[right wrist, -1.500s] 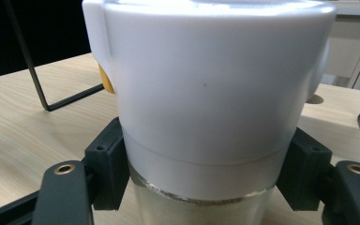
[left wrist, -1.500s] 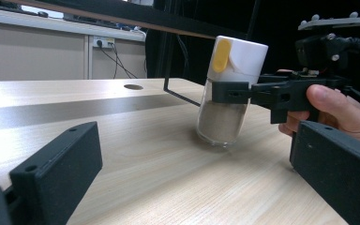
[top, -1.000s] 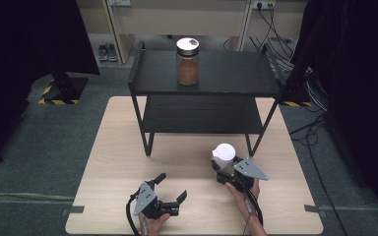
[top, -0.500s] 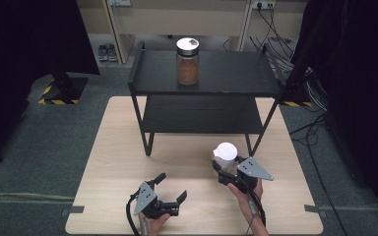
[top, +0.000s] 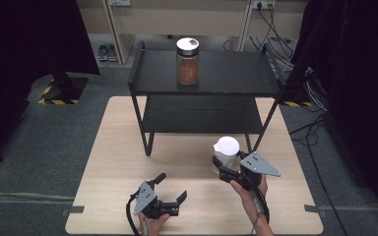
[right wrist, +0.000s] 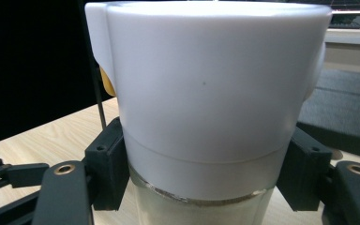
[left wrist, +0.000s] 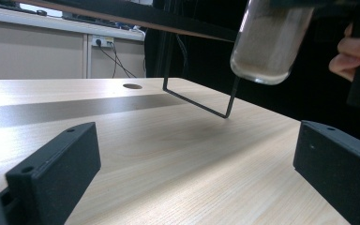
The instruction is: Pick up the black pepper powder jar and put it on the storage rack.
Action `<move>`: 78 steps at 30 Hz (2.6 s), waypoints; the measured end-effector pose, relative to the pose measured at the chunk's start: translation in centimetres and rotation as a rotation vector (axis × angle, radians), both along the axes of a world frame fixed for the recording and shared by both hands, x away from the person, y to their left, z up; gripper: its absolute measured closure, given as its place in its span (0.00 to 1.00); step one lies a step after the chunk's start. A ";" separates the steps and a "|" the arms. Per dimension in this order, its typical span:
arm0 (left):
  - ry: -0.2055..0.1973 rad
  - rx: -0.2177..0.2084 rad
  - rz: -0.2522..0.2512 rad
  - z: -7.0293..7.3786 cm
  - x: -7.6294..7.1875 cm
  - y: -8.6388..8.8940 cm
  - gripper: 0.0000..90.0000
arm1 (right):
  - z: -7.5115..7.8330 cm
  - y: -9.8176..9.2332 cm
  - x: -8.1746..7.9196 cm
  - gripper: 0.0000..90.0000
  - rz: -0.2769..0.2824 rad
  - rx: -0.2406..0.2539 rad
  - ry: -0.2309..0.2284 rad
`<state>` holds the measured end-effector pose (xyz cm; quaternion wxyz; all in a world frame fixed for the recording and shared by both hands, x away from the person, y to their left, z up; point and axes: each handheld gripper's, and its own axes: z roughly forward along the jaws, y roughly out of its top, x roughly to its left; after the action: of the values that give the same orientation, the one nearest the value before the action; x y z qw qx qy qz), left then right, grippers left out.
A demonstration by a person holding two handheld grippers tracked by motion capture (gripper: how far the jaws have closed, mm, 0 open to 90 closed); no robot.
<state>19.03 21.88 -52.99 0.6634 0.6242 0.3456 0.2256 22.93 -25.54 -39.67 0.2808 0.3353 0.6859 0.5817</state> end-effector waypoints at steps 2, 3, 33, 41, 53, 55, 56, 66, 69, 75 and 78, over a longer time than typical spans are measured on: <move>0.000 0.001 0.000 0.0 0.0 0.0 0.00 | 0.6 0.1 0.0 0.34 0.004 -0.006 -0.002; 0.000 0.001 0.000 0.0 0.0 0.0 0.00 | 0.9 0.1 0.0 0.34 0.006 -0.006 -0.001; 0.002 0.000 0.001 0.0 0.0 0.0 0.00 | 10.8 0.8 0.9 0.34 0.052 -0.002 -0.020; 0.006 -0.002 0.001 0.0 0.0 0.0 0.00 | 13.9 1.1 1.8 0.34 0.057 0.006 -0.022; 0.008 -0.006 0.003 0.0 0.0 0.0 0.00 | 18.6 1.2 3.6 0.34 0.058 0.024 -0.023; 0.008 -0.006 0.003 0.0 0.0 0.0 0.00 | 19.2 1.3 3.9 0.34 0.052 0.019 -0.024; 0.008 -0.006 0.004 0.0 0.0 0.0 0.00 | 19.5 1.4 4.1 0.34 0.050 0.018 -0.022; 0.008 -0.006 0.004 0.0 0.0 0.0 0.01 | 21.3 2.3 6.0 0.34 0.030 0.017 -0.014; 0.008 -0.007 0.005 0.0 0.0 0.0 0.01 | 21.6 2.6 6.5 0.34 0.020 0.020 -0.017; 0.007 -0.007 0.002 0.0 0.0 0.0 0.01 | 22.0 3.3 7.5 0.34 -0.004 0.026 -0.020; 0.004 -0.006 0.003 0.0 0.0 0.0 0.01 | 22.2 3.8 7.9 0.34 -0.020 0.021 -0.029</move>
<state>19.02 21.92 -53.04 0.6641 0.6224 0.3484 0.2242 30.84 -21.76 -17.52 0.2930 0.3364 0.6721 0.5910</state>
